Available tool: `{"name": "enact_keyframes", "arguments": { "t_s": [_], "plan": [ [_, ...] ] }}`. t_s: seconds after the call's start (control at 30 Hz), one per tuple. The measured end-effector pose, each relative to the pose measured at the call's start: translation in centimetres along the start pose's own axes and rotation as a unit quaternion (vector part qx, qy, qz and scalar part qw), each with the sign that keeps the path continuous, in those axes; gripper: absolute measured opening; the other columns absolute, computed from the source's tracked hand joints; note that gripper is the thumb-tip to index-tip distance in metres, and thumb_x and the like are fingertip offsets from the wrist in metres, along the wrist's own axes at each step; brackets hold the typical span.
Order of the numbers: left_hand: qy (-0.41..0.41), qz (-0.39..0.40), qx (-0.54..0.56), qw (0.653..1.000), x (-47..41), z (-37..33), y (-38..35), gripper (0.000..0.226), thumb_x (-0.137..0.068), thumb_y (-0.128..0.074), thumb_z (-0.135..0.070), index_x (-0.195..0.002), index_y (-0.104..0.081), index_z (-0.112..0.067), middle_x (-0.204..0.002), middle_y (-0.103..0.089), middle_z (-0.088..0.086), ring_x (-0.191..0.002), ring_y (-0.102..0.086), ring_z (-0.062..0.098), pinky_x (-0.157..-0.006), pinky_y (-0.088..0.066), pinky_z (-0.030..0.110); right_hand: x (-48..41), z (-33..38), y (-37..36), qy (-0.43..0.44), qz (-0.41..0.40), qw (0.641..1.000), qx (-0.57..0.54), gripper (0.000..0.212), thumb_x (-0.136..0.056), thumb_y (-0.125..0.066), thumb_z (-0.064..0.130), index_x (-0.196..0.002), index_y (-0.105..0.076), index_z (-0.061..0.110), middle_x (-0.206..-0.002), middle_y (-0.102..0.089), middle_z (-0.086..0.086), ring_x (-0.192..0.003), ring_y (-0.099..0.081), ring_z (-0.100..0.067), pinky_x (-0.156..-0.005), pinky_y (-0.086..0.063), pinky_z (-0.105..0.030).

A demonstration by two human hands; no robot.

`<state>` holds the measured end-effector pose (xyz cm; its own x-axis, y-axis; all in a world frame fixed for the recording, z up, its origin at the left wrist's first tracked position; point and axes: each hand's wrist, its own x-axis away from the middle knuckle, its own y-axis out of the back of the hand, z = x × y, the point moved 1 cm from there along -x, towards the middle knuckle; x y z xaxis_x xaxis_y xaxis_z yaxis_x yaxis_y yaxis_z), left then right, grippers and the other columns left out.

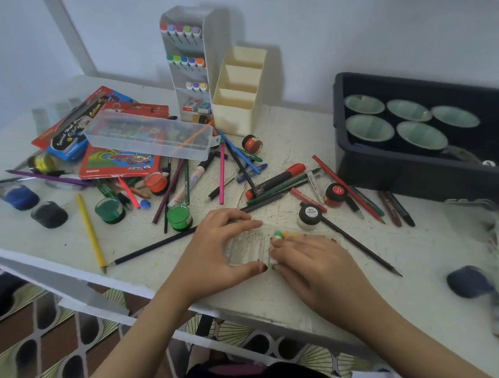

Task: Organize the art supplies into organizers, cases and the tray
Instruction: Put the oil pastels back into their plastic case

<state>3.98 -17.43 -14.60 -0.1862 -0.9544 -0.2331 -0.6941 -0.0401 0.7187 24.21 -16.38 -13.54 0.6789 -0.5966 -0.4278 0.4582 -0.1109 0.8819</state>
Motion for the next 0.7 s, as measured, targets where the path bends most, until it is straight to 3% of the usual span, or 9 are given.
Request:
{"name": "enact_keyframes", "arguments": {
  "t_s": [0.17,0.4,0.5,0.7],
  "plan": [
    [0.002,0.004,0.000,1.000,0.0,0.0,0.1,0.065,-0.065,-0.065,-0.064,-0.122,-0.062,-0.032,-0.118,-0.050,-0.018,-0.118,-0.040,-0.002,-0.098,-0.020,0.004,0.4,0.0,-0.2,-0.024,-0.015,1.000,0.009,0.025,-0.091,-0.052,0.031,-0.097,-0.072,0.017,-0.103,-0.072,0.006,-0.103,-0.062,-0.014,-0.093,-0.038,-0.021],
    [-0.003,0.002,0.000,1.000,-0.1,0.1,0.0,0.064,-0.066,-0.065,-0.064,-0.122,-0.062,-0.031,-0.118,-0.051,-0.016,-0.118,-0.041,-0.002,-0.099,-0.022,0.005,0.9,0.5,-0.5,-0.032,-0.036,0.999,0.015,0.024,-0.089,-0.054,0.029,-0.096,-0.073,0.016,-0.102,-0.072,0.003,-0.103,-0.062,-0.017,-0.090,-0.046,-0.030],
    [-0.004,0.000,0.000,1.000,0.0,0.1,0.1,0.064,-0.066,-0.065,-0.064,-0.122,-0.062,-0.032,-0.118,-0.050,-0.018,-0.118,-0.041,-0.002,-0.099,-0.022,0.005,1.1,1.0,-0.7,-0.038,-0.034,0.998,0.031,0.026,-0.090,-0.052,0.028,-0.099,-0.073,0.015,-0.107,-0.071,0.002,-0.105,-0.061,-0.020,-0.094,-0.042,-0.032],
    [-0.001,0.000,0.006,1.000,-0.1,0.2,0.0,0.063,-0.067,-0.067,-0.062,-0.122,-0.061,-0.031,-0.118,-0.050,-0.018,-0.118,-0.042,0.002,-0.100,-0.030,0.018,0.5,0.7,-0.2,-0.109,-0.033,0.993,-0.029,0.023,-0.088,-0.052,0.035,-0.092,-0.072,0.023,-0.104,-0.068,0.011,-0.101,-0.055,-0.011,-0.088,-0.040,-0.026]
  ]
}}
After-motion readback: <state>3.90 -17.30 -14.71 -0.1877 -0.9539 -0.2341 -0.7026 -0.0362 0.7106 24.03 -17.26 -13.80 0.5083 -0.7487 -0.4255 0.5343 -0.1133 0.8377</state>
